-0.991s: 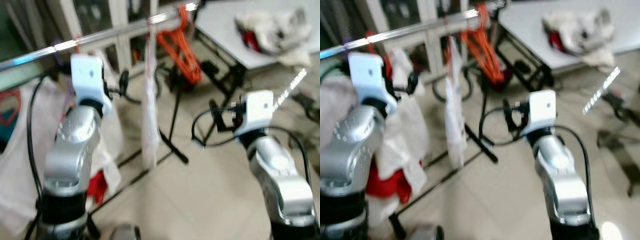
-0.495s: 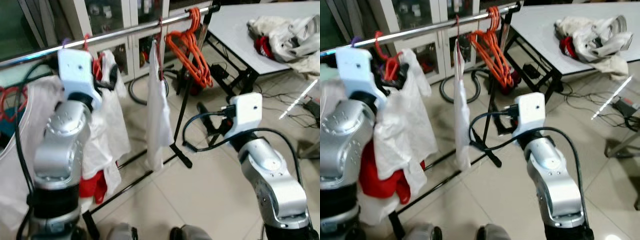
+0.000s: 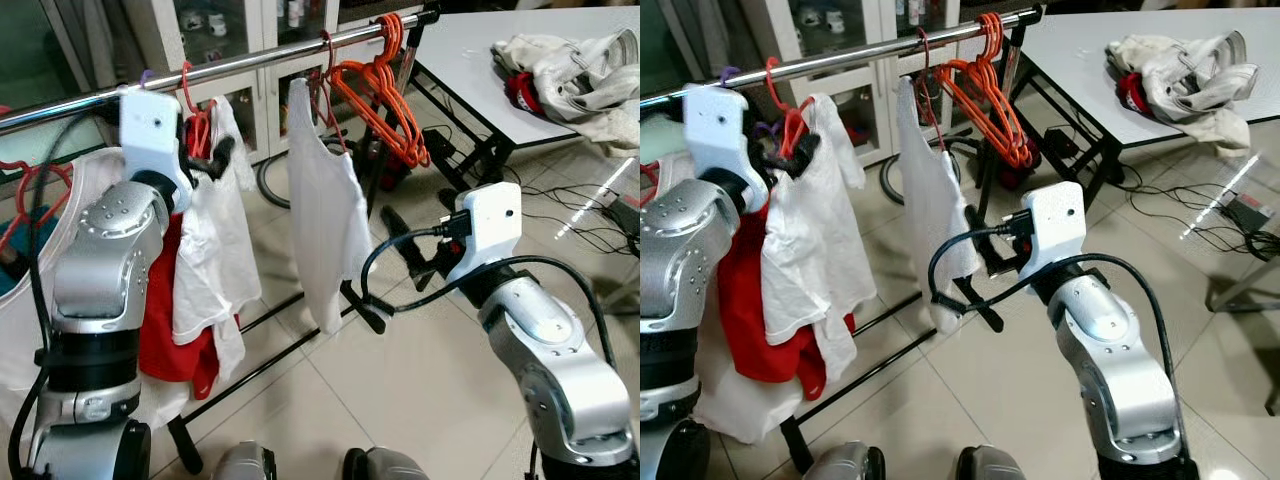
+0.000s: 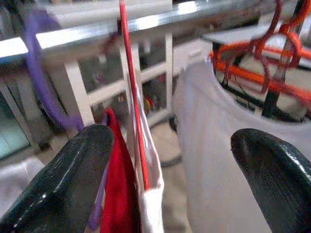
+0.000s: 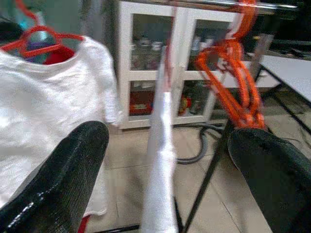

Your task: Hang hanger

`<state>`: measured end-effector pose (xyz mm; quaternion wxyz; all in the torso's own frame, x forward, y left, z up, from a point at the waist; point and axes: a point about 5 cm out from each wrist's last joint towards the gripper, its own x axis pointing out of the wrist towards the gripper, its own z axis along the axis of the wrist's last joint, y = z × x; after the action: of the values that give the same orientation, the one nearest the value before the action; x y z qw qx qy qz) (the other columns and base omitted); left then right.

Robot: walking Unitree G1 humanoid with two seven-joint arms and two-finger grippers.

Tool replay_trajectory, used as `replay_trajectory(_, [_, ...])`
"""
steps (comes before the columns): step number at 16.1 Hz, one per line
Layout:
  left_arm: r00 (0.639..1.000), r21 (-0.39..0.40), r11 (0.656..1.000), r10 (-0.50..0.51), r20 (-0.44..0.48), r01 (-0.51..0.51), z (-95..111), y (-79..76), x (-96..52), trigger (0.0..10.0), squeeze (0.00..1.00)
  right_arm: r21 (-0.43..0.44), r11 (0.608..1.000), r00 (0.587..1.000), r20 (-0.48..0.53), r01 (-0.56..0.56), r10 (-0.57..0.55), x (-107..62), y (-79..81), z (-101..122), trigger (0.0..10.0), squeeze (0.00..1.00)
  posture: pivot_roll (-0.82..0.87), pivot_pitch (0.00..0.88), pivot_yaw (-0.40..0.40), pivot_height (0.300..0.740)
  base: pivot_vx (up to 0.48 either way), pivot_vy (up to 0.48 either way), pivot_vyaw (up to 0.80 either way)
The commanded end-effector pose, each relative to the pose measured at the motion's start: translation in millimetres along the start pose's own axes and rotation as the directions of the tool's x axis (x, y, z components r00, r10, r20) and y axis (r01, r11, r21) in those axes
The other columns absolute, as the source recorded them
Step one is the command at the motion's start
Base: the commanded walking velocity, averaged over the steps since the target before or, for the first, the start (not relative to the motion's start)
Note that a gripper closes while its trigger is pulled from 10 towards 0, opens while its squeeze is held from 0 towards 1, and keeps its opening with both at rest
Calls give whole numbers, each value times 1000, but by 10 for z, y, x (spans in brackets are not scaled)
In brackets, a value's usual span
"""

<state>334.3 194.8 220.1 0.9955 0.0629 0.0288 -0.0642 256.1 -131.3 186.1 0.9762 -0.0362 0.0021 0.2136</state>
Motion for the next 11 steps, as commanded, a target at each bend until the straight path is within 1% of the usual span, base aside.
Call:
replay_trajectory(1, [999,16,1000,-24,22,24,75,-17,42,10000,0,-10,999,999,7,-42,42,1,46,53,10000,0,-5,90,-32,740,0,0,0])
replay_trajectory(2, [1000,9,1000,-18,19,18,73,8,93,10000,0,-16,997,997,0,-76,76,4,82,57,10000,0,-6,94,-33,740,0,0,0])
replay_trajectory(4, [1000,42,999,1,11,-2,76,66,176,10000,0,-10,996,996,-2,-93,93,12,109,66,10000,0,-7,96,-32,740,0,0,0])
replay_trajectory(5, [1000,18,1000,5,12,-5,88,108,278,10000,0,-5,993,993,3,-114,114,26,141,92,10000,0,-11,98,-35,740,0,0,0])
replay_trajectory(7, [1000,10,1000,-8,3,7,78,115,381,10000,0,-1,991,991,0,-135,135,39,165,107,10000,0,-15,99,-36,740,0,0,0])
replay_trajectory(9, [1000,-9,1000,-17,-6,17,65,119,460,10000,0,-1,988,988,0,-153,153,45,188,123,10000,0,-23,102,-35,740,0,0,0])
replay_trajectory(11, [1000,-4,1000,-11,-14,11,68,141,514,10000,0,0,986,986,5,-167,167,42,199,149,10000,0,-31,106,-33,740,0,0,0])
